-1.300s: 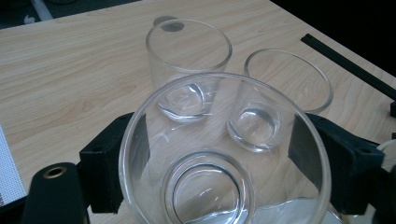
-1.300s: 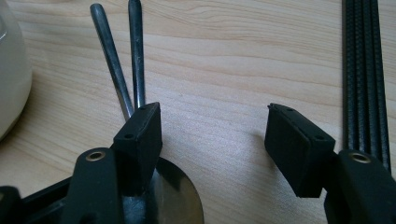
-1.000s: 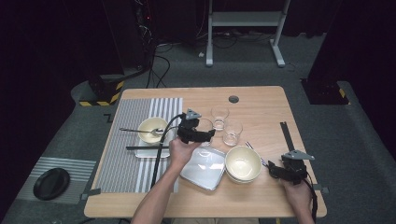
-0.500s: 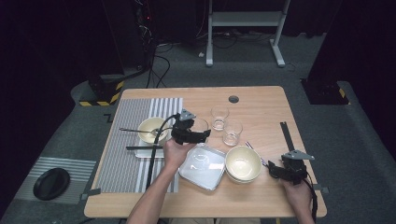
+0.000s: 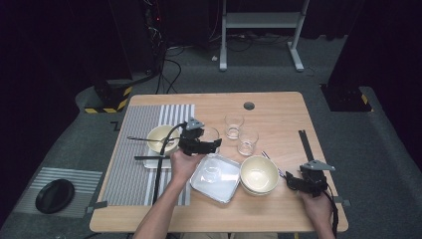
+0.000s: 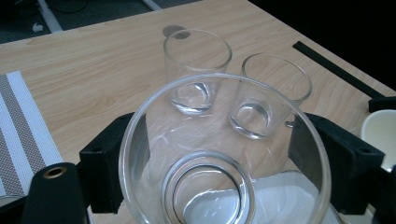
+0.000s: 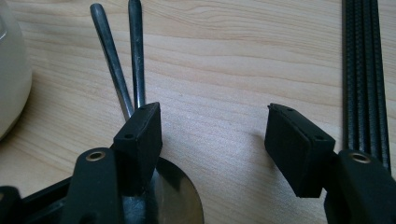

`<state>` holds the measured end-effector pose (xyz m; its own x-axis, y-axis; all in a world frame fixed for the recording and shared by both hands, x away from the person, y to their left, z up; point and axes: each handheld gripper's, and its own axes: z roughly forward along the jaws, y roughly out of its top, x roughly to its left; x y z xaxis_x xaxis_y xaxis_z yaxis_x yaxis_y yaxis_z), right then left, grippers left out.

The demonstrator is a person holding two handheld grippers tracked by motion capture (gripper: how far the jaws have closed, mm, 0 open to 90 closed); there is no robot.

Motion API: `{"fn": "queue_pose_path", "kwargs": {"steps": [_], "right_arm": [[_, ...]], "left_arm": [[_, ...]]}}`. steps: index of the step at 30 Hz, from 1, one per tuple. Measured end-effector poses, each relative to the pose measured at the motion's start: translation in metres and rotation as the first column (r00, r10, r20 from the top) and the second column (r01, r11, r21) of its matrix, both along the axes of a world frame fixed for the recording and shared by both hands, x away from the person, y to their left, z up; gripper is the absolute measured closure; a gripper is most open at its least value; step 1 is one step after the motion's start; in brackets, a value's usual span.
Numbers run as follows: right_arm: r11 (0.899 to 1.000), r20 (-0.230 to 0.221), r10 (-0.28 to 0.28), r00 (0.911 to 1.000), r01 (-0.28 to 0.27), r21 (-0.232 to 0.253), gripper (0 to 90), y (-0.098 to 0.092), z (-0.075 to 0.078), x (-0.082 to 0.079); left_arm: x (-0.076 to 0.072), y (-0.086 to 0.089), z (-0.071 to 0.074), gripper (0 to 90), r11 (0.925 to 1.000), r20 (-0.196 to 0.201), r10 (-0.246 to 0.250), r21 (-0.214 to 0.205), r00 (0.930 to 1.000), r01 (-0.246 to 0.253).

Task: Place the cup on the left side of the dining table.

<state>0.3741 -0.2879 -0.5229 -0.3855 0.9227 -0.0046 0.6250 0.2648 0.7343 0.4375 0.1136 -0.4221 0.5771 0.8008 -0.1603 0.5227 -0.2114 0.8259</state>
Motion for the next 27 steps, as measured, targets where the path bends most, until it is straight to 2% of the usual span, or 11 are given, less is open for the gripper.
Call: {"fn": "queue_pose_path", "kwargs": {"steps": [3,5,14,16,20,27], "right_arm": [[1.0,-0.001,0.0,1.0,0.0,0.0,36.6,0.0,0.0,0.0],[1.0,-0.001,0.0,1.0,0.0,0.001,36.6,0.0,0.0,0.0],[1.0,0.0,0.0,1.0,0.0,0.0,36.6,0.0,0.0,0.0],[1.0,0.0,0.0,1.0,0.0,0.0,36.6,0.0,0.0,0.0],[1.0,0.0,0.0,1.0,0.0,0.0,36.6,0.0,0.0,0.0],[1.0,0.0,0.0,1.0,0.0,0.001,36.6,0.0,0.0,0.0]], "left_arm": [[-0.001,0.002,0.002,18.5,0.9999,0.008,-0.003,0.012,1.0,0.003],[-0.003,0.003,0.002,18.5,1.0,0.003,0.004,0.002,1.0,-0.004],[-0.007,0.008,0.005,18.5,0.9999,0.013,-0.005,0.016,0.9999,0.005],[-0.01,0.009,0.006,18.5,1.0,0.007,0.007,0.003,0.9999,-0.007],[-0.012,0.013,0.007,18.5,0.9999,0.01,0.0,-0.011,0.9999,0.0],[-0.017,0.019,0.006,18.5,0.9999,0.009,0.005,-0.009,0.9999,-0.005]]}}
